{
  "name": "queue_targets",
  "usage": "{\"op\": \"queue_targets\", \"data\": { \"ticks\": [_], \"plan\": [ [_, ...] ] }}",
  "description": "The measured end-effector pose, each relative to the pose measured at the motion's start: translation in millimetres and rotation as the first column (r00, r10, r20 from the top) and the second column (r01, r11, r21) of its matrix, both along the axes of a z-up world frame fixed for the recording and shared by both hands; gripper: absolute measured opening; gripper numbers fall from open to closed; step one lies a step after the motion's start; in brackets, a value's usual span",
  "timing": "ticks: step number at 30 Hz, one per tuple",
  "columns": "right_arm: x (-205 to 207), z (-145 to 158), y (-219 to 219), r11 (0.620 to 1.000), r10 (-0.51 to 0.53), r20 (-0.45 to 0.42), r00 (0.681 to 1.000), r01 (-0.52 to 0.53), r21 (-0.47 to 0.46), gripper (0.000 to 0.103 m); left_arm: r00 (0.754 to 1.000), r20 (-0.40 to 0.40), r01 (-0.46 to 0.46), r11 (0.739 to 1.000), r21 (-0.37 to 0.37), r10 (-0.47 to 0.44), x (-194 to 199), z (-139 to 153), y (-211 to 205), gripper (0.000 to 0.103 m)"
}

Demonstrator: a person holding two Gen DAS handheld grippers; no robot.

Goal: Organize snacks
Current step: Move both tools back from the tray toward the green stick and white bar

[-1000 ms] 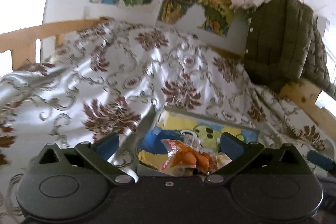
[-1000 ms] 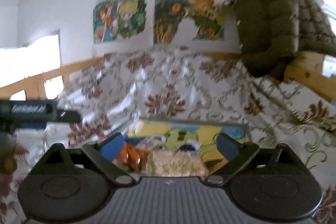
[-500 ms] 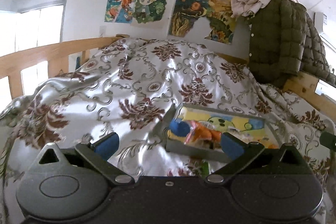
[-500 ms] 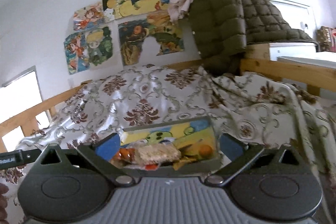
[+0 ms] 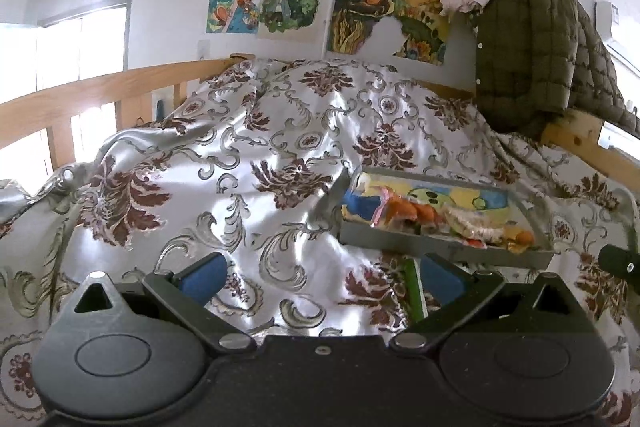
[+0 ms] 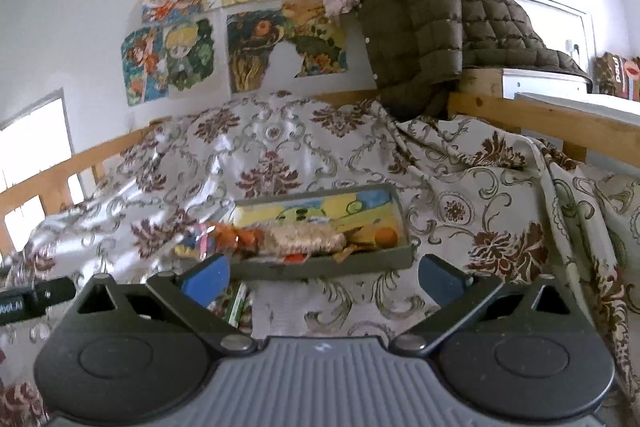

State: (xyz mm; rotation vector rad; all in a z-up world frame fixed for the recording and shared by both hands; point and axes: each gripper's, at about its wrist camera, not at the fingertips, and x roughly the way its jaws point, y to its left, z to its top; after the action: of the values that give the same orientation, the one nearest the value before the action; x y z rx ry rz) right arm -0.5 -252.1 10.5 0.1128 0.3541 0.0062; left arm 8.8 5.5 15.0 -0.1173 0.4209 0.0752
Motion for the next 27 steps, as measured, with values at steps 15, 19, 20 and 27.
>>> {"op": "queue_targets", "data": {
  "ticks": [15, 19, 20, 27],
  "plan": [
    [9.0, -16.8, 15.0, 0.998, -0.031, -0.156, 0.987, 0.022, -0.059, 0.103, 0.994, -0.099, 0.055, 0.993, 0.104, -0.045, 14.4, -10.5, 2.1, 0.102],
    [16.2, -22.0, 19.4, 0.997, -0.028, -0.2, 0.979, 0.012, -0.081, 0.103, 0.991, -0.128, 0.059, 0.995, 0.086, -0.047, 26.6, -17.9, 5.2, 0.102],
    [18.0, -23.5, 21.0, 0.996, -0.026, -0.211, 0.977, 0.008, -0.085, 0.103, 0.99, -0.133, 0.058, 0.995, 0.082, -0.047, 29.5, -19.8, 5.8, 0.102],
    [30.1, -30.6, 26.5, 0.996, -0.003, -0.263, 0.965, -0.021, -0.086, 0.103, 0.984, -0.169, 0.065, 0.996, 0.06, -0.054, 46.8, -30.7, 6.3, 0.102]
  ]
}}
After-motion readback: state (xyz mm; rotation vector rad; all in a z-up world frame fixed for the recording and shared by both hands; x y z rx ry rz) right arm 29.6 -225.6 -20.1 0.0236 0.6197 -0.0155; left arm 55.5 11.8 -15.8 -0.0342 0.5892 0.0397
